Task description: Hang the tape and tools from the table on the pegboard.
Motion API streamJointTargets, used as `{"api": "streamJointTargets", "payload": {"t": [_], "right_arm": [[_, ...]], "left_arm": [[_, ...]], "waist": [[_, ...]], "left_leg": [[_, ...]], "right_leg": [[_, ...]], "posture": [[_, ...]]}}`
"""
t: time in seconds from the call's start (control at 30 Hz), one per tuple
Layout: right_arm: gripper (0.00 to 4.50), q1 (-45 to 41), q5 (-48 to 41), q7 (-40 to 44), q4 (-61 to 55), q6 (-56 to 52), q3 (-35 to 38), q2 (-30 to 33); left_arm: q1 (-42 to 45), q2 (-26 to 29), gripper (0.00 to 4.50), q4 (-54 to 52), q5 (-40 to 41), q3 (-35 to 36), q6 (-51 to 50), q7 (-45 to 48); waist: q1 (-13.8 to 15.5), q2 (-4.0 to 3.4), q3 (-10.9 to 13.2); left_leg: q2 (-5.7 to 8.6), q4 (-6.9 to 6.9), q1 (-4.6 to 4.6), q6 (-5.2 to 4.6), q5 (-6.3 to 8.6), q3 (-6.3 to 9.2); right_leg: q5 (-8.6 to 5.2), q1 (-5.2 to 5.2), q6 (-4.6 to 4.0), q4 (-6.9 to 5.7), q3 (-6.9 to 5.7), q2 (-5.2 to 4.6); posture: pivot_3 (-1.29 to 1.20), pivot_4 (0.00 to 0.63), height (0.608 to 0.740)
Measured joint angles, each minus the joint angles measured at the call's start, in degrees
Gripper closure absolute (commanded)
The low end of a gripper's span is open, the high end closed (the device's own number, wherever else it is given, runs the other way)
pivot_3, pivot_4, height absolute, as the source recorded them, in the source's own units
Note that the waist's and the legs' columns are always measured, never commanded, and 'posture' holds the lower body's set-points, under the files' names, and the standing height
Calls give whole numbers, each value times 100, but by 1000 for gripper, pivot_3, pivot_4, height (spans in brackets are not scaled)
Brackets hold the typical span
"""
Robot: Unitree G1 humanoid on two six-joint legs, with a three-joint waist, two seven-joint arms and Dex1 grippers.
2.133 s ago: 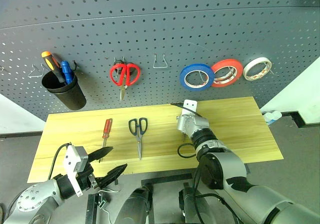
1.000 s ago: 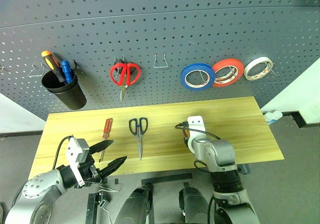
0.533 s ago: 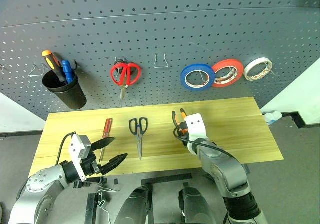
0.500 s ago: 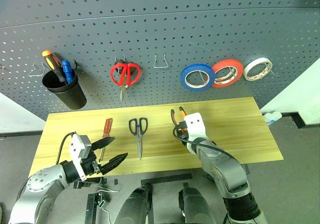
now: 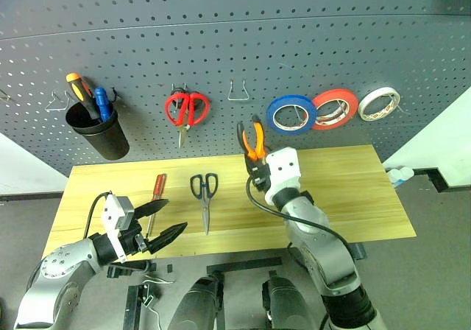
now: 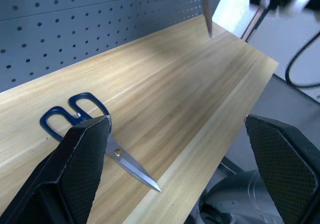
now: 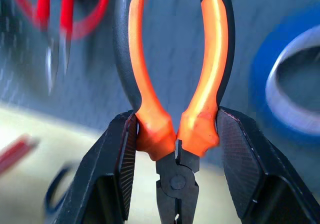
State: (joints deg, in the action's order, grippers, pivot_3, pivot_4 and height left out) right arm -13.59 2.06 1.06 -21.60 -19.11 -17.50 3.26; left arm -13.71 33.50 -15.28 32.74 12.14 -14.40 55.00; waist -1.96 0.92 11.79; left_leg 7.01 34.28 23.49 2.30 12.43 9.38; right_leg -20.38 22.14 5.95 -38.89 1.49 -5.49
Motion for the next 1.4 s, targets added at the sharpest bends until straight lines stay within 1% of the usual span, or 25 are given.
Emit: {"api": "streamJointTargets", "payload": {"t": [0.13,0.43,0.67,0.93,1.13,1.3,1.4], "right_arm": [[2443,-510,227,-74,125,389,-5,-188],[2444,-1657,602,-313,1233,1039,51,-677],[2444,-2385,676,-483,2270,1673,285,-872],[2444,-2958,699,-661,3392,2206,580,-892],[2444,-3325,696,-781,4110,2476,821,-887],[2444,-3444,699,-792,4399,2623,867,-875],[2444,-3478,712,-798,4495,2629,894,-861]], "left_arm": [[56,-12,0,65,0,-6,0,0],[138,-106,0,127,-5,-90,3,-4],[106,-162,0,127,-4,-123,16,-30],[98,-451,0,-131,259,130,170,-199],[-75,-872,0,-363,287,277,682,-348],[-135,-1124,0,-364,281,287,988,-525],[-155,-1140,0,-363,281,286,1093,-542]], "waist": [[-6,16,-14],[-28,32,-26],[-40,38,-32],[-51,41,-35],[-48,41,-37],[-45,41,-44],[-37,41,-45]], "left_leg": [[-1,1,-3,11,-12,2],[-1,1,-7,19,-38,3],[-2,1,-7,20,-41,3],[-2,2,-7,24,-47,1],[-2,2,-7,25,-49,1],[-3,11,-7,30,-63,1],[-3,19,-9,24,-70,5]], "right_leg": [[0,8,-3,-25,0,2],[11,13,-17,-46,0,3],[12,14,-19,-52,0,4],[13,10,-21,-63,-1,4],[14,9,-23,-67,-1,5],[19,10,-30,-92,-1,6],[23,14,-37,-117,0,8]], "posture": [[53,147,740],[59,145,740],[65,148,740],[79,150,740],[82,146,740],[80,142,740],[76,138,740]]}}
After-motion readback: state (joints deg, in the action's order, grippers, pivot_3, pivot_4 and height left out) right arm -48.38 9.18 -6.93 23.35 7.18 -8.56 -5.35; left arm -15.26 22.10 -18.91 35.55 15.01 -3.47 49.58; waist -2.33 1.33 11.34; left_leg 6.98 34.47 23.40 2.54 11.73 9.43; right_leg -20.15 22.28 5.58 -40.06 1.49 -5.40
